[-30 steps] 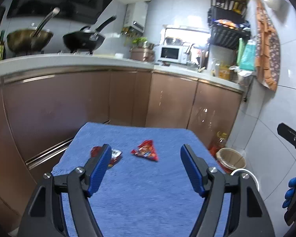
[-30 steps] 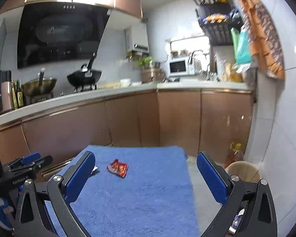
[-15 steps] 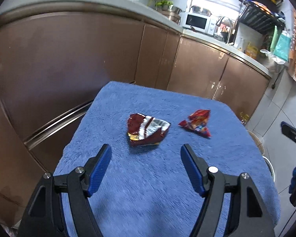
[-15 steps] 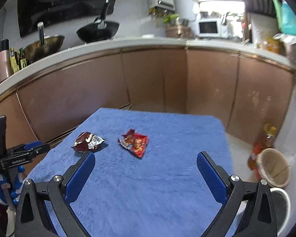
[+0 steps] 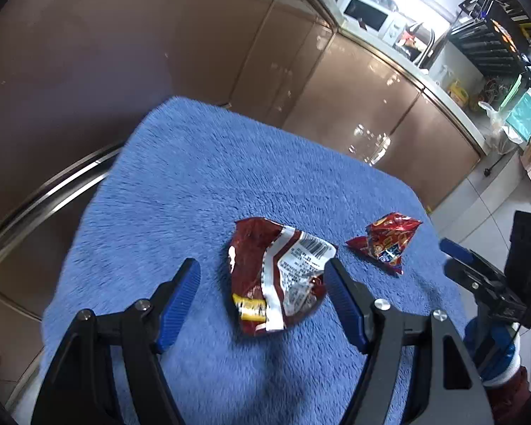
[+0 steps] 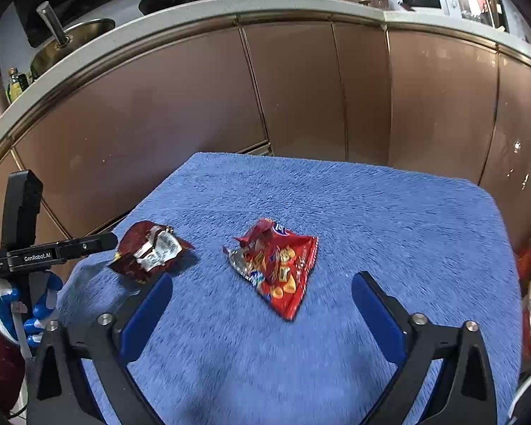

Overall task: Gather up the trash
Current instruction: 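Grasp the red-and-white chip bag with the left tool while the right tool grasps the red chip bag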

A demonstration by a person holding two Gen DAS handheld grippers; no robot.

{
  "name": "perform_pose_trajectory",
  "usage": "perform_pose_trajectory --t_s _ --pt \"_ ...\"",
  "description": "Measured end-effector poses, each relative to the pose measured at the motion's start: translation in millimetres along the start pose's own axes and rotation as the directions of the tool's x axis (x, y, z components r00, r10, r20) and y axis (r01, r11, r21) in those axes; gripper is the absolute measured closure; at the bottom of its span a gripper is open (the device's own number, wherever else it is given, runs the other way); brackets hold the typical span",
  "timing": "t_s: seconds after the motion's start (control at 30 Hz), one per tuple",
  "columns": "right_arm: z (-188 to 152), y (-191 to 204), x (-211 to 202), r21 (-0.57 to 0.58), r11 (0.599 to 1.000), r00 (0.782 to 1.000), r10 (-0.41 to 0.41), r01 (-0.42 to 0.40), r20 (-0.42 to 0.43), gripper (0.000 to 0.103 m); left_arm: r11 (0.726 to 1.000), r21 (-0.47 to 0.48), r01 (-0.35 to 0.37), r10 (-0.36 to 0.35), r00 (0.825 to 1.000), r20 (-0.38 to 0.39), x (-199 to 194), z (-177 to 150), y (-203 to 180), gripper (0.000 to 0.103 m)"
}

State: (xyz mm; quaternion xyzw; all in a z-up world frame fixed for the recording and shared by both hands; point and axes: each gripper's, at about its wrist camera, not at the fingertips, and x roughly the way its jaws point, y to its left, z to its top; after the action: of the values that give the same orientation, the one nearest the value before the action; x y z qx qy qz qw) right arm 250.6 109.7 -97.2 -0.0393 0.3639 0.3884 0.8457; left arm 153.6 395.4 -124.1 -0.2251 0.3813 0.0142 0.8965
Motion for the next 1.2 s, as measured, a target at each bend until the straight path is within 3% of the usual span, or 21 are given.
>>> perform_pose_trajectory --t_s 0.23,0.4,0.53,0.6,0.87,1.03,1.2 --pt "3.2 -5.6 36.6 0.008 0.999 0.998 0.041 -0.040 -0.052 0.021 0.998 -0.020 0.065 -0.066 0.996 -0.063 25.1 -1.3 2.0 0.033" --pt "1.5 -6.0 51.8 0.008 0.999 0.996 0.054 -0.054 -0.067 0.046 0.998 -0.004 0.061 -0.061 0.997 -0.054 31.9 -3.1 0.5 0.033" --pt "0.1 -7.0 59.7 0.010 0.998 0.994 0.067 -0.066 -0.084 0.054 0.999 0.007 0.049 -0.048 0.998 -0.041 36.4 -6.2 0.5 0.039" --pt "0.3 -7.6 56.5 0.009 0.997 0.994 0.077 -0.077 -0.083 0.062 0.999 0.025 0.035 -0.034 0.999 -0.034 36.7 -7.4 -0.4 0.043" --pt "0.1 -5.7 64.9 0.009 0.996 0.990 0.088 -0.087 -0.107 0.080 0.999 0.050 0.010 -0.010 1.000 -0.010 37.4 -10.9 -3.7 0.053" --pt "1.1 -2.5 70.2 -0.001 0.996 0.991 0.083 -0.084 -0.109 0.086 0.997 0.071 -0.031 0.031 1.000 0.003 37.8 -12.8 -6.7 0.066" --pt "1.4 1.7 71.1 -0.022 0.997 0.992 0.065 -0.068 -0.111 0.090 0.996 0.073 -0.047 0.046 0.999 0.011 37.7 -11.5 -5.6 0.071"
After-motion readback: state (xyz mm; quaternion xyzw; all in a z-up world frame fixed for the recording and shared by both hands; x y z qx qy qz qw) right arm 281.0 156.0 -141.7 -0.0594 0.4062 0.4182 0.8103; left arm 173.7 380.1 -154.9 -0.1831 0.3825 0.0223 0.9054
